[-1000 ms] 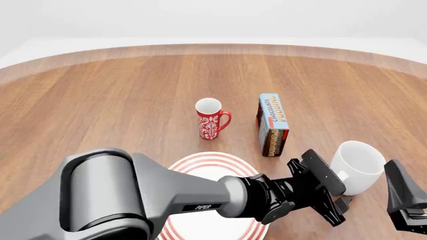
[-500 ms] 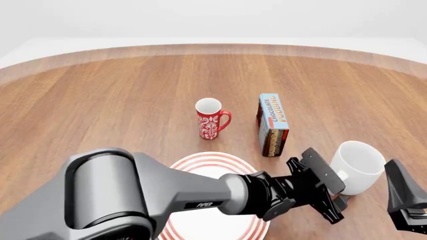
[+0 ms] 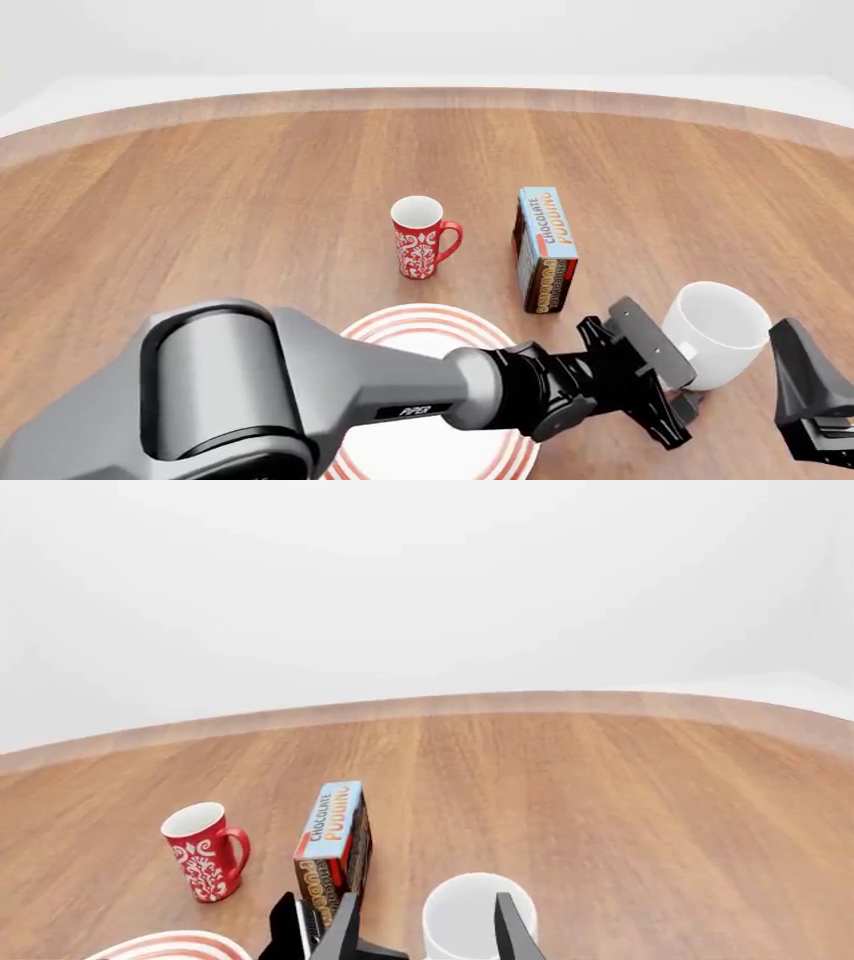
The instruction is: Pick up the white mug and put it on the plate, and put the chocolate pudding to the right of the plate.
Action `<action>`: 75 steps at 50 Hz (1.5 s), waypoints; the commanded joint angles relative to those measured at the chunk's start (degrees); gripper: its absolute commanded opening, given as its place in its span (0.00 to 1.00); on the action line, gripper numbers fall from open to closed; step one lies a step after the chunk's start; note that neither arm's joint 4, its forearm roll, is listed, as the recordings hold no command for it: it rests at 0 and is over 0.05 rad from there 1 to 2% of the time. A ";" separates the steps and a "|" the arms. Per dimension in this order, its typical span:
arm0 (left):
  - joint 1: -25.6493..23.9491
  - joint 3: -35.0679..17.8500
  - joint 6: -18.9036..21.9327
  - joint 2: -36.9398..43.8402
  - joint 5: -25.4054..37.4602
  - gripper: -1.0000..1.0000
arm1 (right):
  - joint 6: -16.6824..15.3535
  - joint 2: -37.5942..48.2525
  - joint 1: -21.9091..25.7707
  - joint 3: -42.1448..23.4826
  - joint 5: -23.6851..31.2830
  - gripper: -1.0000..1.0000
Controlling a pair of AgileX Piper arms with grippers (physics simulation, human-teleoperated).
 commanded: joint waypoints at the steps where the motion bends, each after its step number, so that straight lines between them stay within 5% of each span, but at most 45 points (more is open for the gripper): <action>1: -0.33 0.26 -0.20 -0.04 0.07 1.00 | 0.00 0.00 0.02 0.00 -0.02 1.00; 3: -0.33 0.26 -0.20 -0.04 0.07 1.00 | 0.00 0.00 0.02 0.00 -0.03 1.00; 4: -0.18 0.38 -0.10 -0.23 0.05 0.00 | -0.03 0.00 0.00 0.00 0.01 1.00; 75: 2.96 7.83 -1.03 -6.37 -8.41 0.00 | 0.16 0.00 0.09 0.05 -0.22 1.00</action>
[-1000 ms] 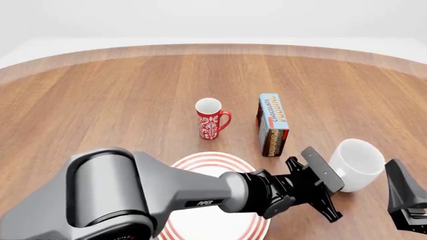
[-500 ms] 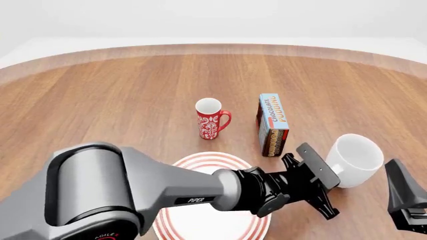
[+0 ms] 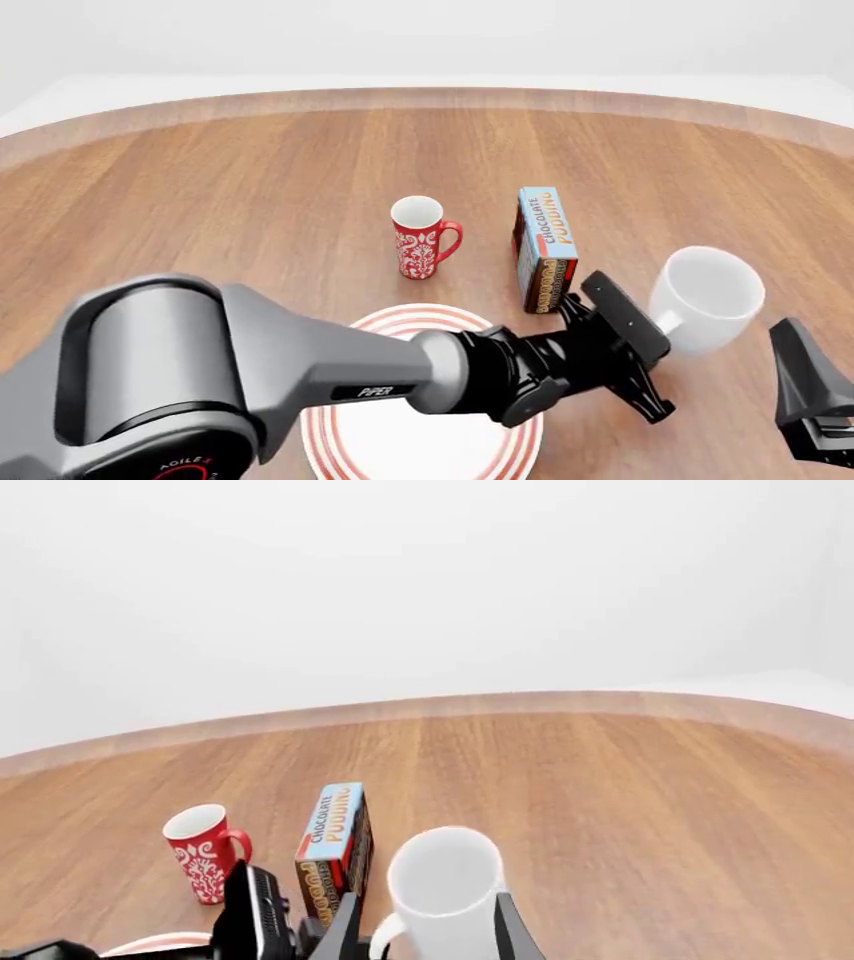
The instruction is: Pick up the white mug and put it on the plate, and put the chocolate pudding to the right of the plate.
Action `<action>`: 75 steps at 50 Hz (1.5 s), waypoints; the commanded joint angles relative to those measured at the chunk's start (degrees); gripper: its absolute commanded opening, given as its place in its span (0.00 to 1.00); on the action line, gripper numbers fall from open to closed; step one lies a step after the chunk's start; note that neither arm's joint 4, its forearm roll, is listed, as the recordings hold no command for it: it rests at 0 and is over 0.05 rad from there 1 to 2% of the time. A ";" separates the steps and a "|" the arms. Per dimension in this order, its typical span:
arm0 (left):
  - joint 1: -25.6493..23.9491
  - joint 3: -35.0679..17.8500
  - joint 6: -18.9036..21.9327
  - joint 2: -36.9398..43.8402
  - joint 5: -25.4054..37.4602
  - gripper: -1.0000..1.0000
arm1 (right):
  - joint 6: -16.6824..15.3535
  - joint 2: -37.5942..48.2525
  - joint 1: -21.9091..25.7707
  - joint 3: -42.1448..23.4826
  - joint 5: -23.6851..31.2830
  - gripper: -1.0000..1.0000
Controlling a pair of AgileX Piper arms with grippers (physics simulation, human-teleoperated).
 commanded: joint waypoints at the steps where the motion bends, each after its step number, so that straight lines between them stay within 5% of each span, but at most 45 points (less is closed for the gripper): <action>1: 1.01 0.96 -0.09 -0.62 -2.33 0.00 | -0.16 -0.01 0.10 0.02 -0.02 1.00; 25: 1.77 21.50 -1.16 -12.18 -17.23 0.00 | -0.66 0.00 0.12 -0.05 0.09 1.00; 75: 2.53 41.63 -0.67 -35.74 -17.79 0.00 | -1.04 0.00 0.22 -0.24 0.24 1.00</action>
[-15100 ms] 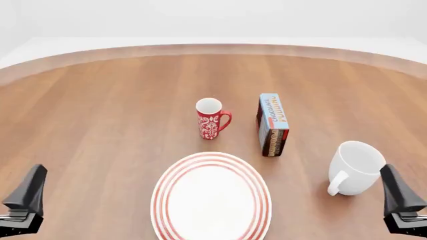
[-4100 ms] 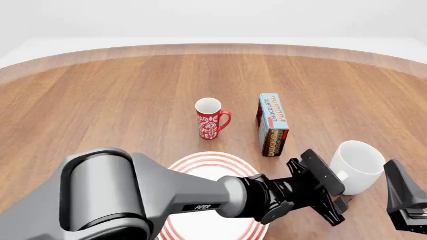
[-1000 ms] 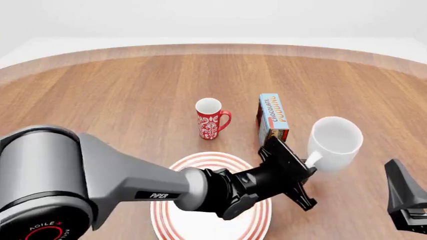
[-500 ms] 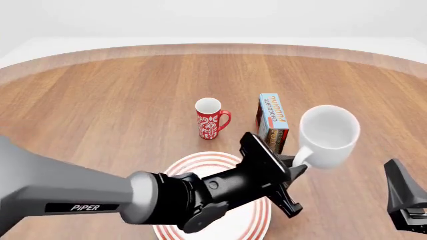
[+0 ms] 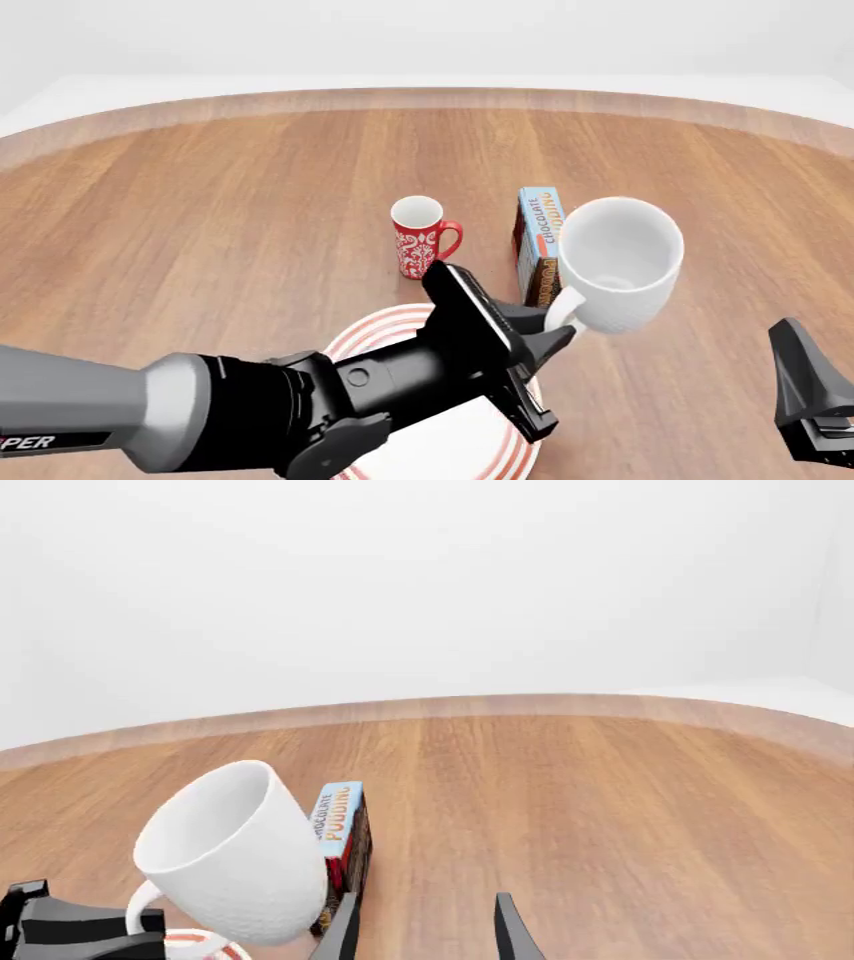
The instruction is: Pick up the white mug and put it on the plate, and put the chocolate pudding to the right of the plate.
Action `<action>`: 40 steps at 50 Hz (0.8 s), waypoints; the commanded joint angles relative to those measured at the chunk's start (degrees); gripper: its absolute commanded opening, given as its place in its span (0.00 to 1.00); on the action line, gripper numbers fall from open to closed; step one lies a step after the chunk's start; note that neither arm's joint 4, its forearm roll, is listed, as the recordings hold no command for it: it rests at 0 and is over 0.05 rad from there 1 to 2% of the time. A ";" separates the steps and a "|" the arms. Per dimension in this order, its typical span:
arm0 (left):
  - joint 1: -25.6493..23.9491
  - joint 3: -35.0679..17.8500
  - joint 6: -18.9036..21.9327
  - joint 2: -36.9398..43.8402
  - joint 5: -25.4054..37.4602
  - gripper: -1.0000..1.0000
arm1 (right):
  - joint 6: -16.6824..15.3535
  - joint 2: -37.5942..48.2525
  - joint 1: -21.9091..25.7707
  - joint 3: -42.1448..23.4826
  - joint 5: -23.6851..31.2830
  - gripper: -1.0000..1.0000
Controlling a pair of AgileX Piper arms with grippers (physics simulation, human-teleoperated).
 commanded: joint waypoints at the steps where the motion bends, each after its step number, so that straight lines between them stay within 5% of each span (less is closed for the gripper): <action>1: 0.69 3.43 0.45 -4.39 0.01 0.00 | -0.03 0.00 -0.04 -0.04 0.04 1.00; 40: 7.39 15.84 2.52 -23.51 5.97 0.00 | -0.27 0.00 0.05 -0.02 -0.01 1.00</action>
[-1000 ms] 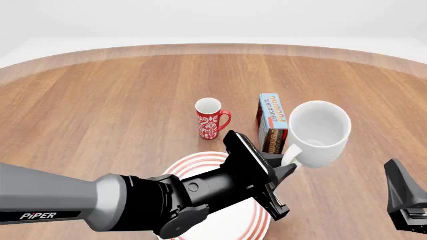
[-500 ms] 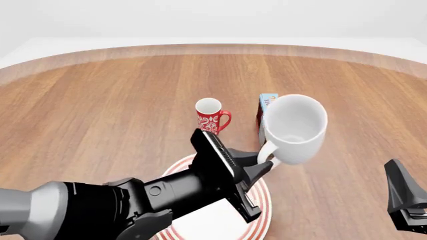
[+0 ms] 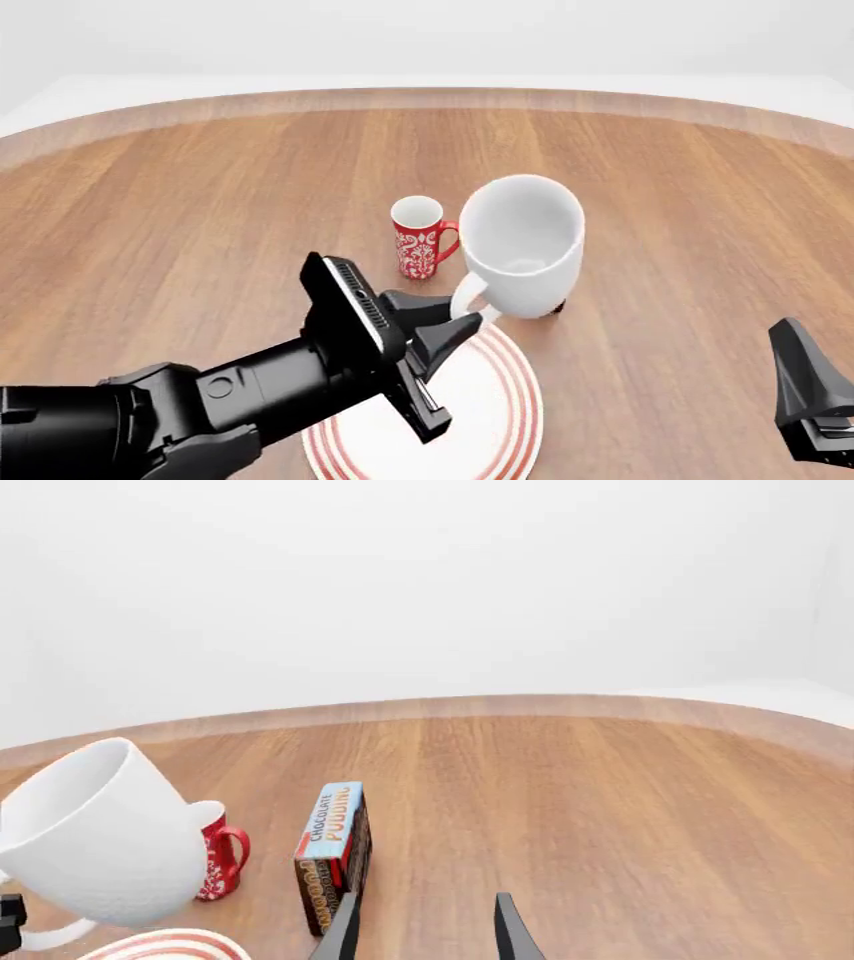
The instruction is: Pick up the white mug and put it on the plate, and put the chocolate pudding to the right of the plate.
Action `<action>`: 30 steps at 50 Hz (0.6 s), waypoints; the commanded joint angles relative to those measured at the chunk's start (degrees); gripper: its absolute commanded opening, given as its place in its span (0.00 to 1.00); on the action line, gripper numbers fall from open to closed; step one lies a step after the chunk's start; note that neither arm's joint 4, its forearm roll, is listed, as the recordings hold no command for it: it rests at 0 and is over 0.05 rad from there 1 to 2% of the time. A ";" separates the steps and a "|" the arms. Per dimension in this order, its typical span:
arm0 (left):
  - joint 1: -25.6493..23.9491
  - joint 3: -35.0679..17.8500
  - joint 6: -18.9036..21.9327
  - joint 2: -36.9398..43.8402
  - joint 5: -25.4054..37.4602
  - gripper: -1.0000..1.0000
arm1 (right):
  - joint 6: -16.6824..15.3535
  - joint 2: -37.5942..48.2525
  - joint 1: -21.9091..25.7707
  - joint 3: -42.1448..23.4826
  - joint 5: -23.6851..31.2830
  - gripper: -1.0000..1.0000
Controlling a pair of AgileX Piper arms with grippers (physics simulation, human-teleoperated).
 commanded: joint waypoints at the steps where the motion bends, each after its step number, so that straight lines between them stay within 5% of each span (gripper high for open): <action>1: 2.79 2.72 0.88 -6.79 3.05 0.00 | -0.09 0.00 -0.01 0.05 -0.05 1.00; 30: 6.31 9.72 1.26 -15.80 8.64 0.00 | -0.56 0.00 0.21 0.03 -0.06 1.00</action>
